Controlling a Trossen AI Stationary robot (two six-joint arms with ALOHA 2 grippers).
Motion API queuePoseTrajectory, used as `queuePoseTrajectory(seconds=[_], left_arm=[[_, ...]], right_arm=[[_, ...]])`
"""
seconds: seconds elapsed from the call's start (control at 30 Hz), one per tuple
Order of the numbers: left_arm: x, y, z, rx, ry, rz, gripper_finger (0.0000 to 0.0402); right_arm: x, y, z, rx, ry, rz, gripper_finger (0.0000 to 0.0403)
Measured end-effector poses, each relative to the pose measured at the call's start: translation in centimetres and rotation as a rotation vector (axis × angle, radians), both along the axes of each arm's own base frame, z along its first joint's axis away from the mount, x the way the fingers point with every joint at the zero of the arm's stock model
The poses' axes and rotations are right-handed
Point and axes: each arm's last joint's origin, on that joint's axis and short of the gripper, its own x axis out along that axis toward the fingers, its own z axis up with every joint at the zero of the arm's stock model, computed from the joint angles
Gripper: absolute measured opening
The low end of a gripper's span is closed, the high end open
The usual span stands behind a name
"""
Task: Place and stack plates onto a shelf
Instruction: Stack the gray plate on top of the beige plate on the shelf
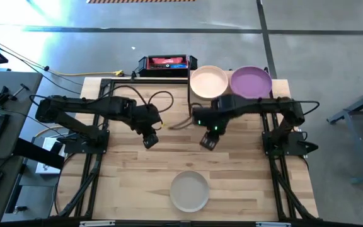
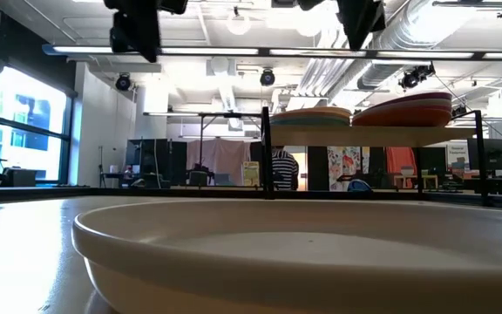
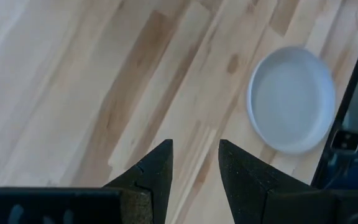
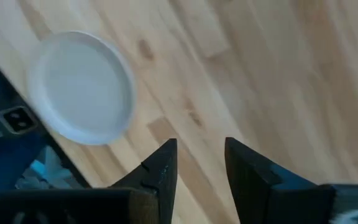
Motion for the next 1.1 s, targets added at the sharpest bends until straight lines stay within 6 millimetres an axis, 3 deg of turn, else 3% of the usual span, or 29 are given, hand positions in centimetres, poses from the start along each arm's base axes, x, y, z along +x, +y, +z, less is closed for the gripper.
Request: queuePoseTrajectory(seconds=[0.37, 0.57, 0.83, 1.1], left_arm=[[-2.0, -2.8, -0.7, -0.003, 0.201, -0.070, 0.0117], [-2.6, -5.0, -0.7, -0.009, 0.220, -0.119, 0.0117], [-3.4, -7.7, -0.7, -0.012, 0.221, -0.185, 0.0117], [-4.2, -9.6, -0.7, 0.023, 0.213, -0.208, 0.0117]], right_arm=[[-0.4, 6.9, 0.1, -0.030, -0.031, -0.187, 0.0113], [-0.6, 10.3, -0.4, -0.040, -0.061, -0.232, 0.0113], [1.0, 14.7, -4.6, -0.087, -0.005, -0.239, 0.0113], [2.5, 16.7, -8.7, -0.126, 0.061, -0.242, 0.0113]])
